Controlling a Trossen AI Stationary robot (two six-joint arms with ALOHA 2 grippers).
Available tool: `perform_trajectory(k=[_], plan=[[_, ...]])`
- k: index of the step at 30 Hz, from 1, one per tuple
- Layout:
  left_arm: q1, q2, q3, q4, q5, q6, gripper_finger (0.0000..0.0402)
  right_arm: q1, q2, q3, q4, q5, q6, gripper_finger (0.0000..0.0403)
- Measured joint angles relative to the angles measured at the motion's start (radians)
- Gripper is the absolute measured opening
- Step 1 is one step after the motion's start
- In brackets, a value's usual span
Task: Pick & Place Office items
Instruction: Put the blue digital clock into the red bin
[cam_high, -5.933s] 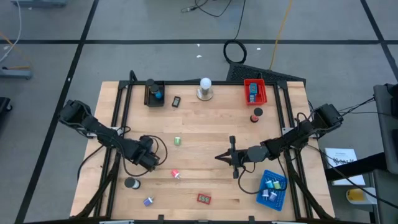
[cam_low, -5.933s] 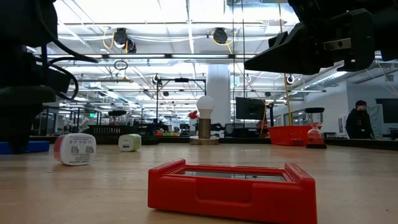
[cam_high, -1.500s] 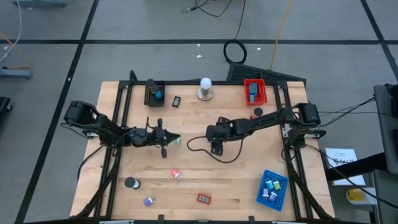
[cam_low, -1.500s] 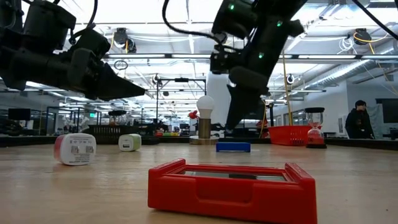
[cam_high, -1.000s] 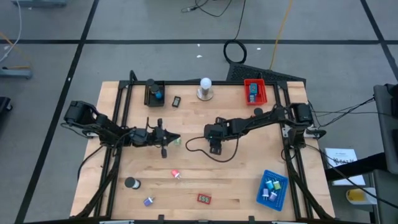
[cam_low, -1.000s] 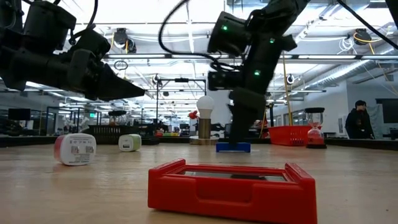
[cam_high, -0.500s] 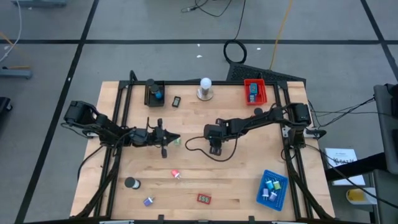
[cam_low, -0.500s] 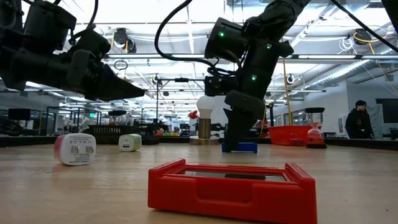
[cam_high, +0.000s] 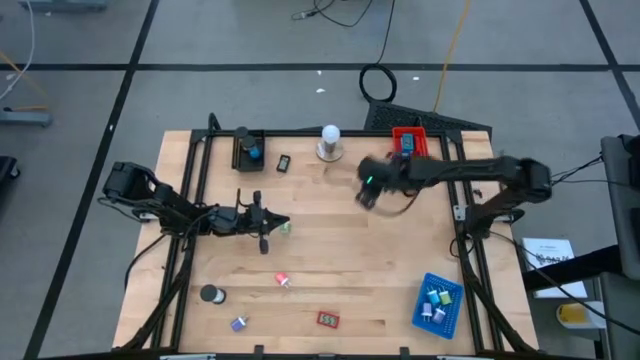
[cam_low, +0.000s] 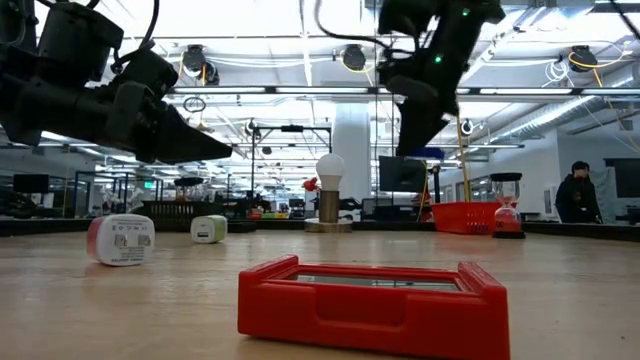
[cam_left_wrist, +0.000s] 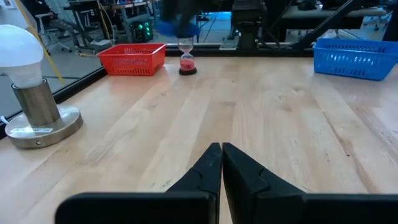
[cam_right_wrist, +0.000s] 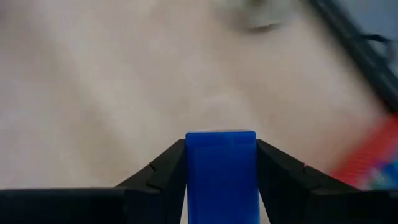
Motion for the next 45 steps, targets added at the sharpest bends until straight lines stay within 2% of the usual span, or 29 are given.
perform_trajectory(k=[4,8,13,17,23,37,45], plan=[[0.000,0.000,0.000,-0.001,0.000,0.000,0.0021,-0.161,-0.122,-0.065,0.007,0.044,0.037,0.0159],[0.000,0.000,0.000,-0.004,0.000,0.000,0.0021,-0.333,-0.201,-0.176,0.145,0.040,0.008,0.0167],[0.000,0.000,0.000,-0.005,0.000,0.000,0.0021,-0.511,-0.217,-0.308,0.330,-0.033,-0.062,0.0155],[0.000,0.000,0.000,-0.005,-0.005,0.001,0.0021,-0.609,-0.215,-0.354,0.357,-0.065,-0.097,0.0158],[0.000,0.000,0.000,-0.003,-0.040,0.010,0.0021,-0.670,-0.216,-0.421,0.420,-0.066,-0.104,0.0164],[0.000,0.000,0.000,-0.006,-0.043,0.004,0.0021,-0.728,-0.216,-0.556,0.630,-0.064,-0.088,0.0162],[0.000,0.000,0.000,-0.006,-0.043,0.004,0.0021,-0.760,-0.216,-0.604,0.646,-0.073,-0.080,0.0167]])
